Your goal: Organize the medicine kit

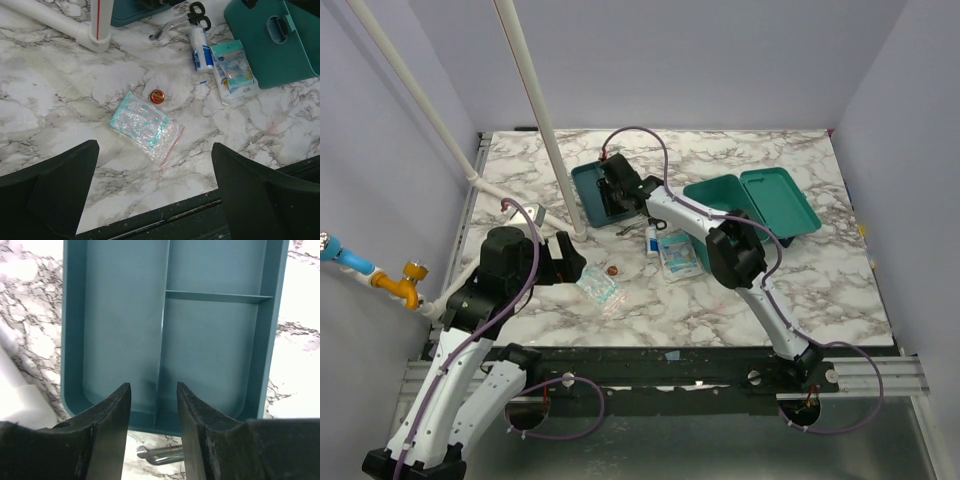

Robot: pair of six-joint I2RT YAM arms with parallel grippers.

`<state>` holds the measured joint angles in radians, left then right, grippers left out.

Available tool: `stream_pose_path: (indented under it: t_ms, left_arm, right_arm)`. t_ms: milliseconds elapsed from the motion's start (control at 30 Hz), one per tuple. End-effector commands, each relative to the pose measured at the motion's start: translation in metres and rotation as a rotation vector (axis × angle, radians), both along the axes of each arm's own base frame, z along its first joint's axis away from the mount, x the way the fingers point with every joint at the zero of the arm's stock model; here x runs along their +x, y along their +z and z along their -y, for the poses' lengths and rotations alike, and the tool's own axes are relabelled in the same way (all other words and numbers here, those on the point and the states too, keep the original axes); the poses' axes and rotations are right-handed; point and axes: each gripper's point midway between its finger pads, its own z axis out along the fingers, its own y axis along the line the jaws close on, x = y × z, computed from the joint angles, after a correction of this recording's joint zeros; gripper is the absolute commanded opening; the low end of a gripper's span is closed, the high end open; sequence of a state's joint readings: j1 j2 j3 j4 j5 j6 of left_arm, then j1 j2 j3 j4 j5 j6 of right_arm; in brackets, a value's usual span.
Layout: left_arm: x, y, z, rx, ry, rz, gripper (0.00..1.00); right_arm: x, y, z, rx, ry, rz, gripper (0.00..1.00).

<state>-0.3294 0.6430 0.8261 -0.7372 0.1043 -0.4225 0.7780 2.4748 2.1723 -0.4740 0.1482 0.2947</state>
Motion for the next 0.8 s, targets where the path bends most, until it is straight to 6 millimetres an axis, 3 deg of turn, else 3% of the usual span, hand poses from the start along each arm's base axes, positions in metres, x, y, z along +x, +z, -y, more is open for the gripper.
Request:
stream_pose_path:
  t_ms: [0,267,400,433,533,767]
  left_arm:
    - [-0.004,-0.006,-0.002,0.003,0.002,-0.008,0.98]
    - [-0.003,-0.006,-0.006,0.021,0.011,0.002,0.99]
    - [-0.004,-0.006,-0.007,0.025,0.012,0.006,0.99]
    - [-0.004,-0.006,-0.007,0.026,0.013,0.008,0.99]
    - [-0.005,-0.005,-0.008,0.029,0.015,0.007,0.99]
    - [-0.010,0.010,-0.011,0.027,0.019,0.038,0.98]
  right_arm:
    - [0.005,-0.014,-0.004,-0.052,-0.006,0.027,0.44]
    - [0.000,-0.035,0.003,-0.156,0.002,0.047,0.28]
    - [0.001,-0.036,0.005,-0.183,0.002,0.064,0.01]
    - [0.001,-0.037,0.005,-0.183,0.001,0.068,0.01]
    - [0.005,-0.029,0.005,-0.176,-0.009,0.092,0.01]
    - [0.012,0.022,0.005,-0.114,-0.031,0.183,0.01]
